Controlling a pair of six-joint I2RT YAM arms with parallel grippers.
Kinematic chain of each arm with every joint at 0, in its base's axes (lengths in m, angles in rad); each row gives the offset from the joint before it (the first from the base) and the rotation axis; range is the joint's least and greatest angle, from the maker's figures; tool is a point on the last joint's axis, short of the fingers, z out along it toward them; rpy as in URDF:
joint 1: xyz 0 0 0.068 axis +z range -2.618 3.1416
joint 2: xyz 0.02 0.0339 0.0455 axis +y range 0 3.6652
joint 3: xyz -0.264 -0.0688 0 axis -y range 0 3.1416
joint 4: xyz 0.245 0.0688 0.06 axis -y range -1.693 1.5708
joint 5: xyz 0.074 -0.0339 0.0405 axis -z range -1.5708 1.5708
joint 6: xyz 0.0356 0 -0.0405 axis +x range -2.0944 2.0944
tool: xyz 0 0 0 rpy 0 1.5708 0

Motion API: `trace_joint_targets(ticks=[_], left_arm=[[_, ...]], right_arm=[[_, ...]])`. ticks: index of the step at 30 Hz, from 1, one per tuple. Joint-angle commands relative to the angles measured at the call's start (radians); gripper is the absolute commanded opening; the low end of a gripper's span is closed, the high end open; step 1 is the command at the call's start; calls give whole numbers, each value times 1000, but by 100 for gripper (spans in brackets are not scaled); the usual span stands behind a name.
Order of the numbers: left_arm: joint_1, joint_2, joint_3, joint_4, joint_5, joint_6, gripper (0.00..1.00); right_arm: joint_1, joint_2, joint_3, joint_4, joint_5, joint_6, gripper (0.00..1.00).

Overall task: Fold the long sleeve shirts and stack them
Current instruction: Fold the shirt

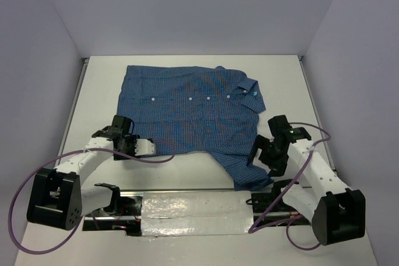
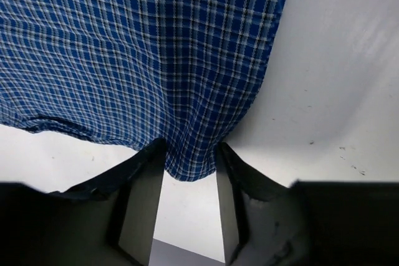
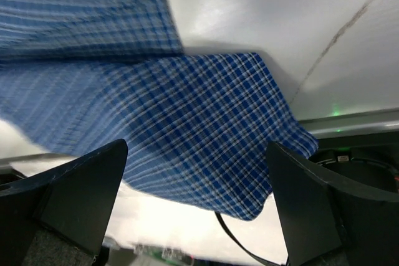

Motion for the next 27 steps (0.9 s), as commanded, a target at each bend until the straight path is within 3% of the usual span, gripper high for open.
trace_joint_targets(ticks=[1, 4, 5, 7, 8, 10, 11, 12, 13, 15, 23, 27], left_arm=[[-6, -5, 3, 24, 28, -23, 49], [-6, -14, -19, 24, 54, -32, 34], [-4, -17, -23, 27, 58, -36, 21], [-6, -20, -31, 41, 61, -56, 6], [-6, -23, -31, 47, 59, -67, 0], [-4, -29, -22, 43, 65, -95, 0], [-4, -35, -16, 29, 74, -104, 0], [-4, -38, -7, 20, 85, -124, 0], [-4, -40, 16, 10, 88, -136, 0], [-4, -39, 68, -26, 90, -186, 0], [10, 12, 249, -108, 120, -300, 0], [19, 84, 377, -106, 94, -335, 0]], right_arm=[[37, 28, -56, 14, -39, 32, 100], [63, 20, -67, 17, -44, 44, 100], [68, 17, -69, 21, -54, 44, 98], [71, 17, -73, 31, -76, 35, 91], [71, 20, -79, 44, -103, 30, 80], [70, 31, -84, 55, -122, 13, 66], [71, 34, -79, 61, -128, 6, 47], [70, 38, -75, 60, -131, -8, 37], [71, 38, -66, 57, -130, -13, 17], [71, 35, -30, 46, -126, -23, 0], [70, 84, 227, 32, -168, -74, 0], [70, 259, 453, 23, -94, -164, 0]])
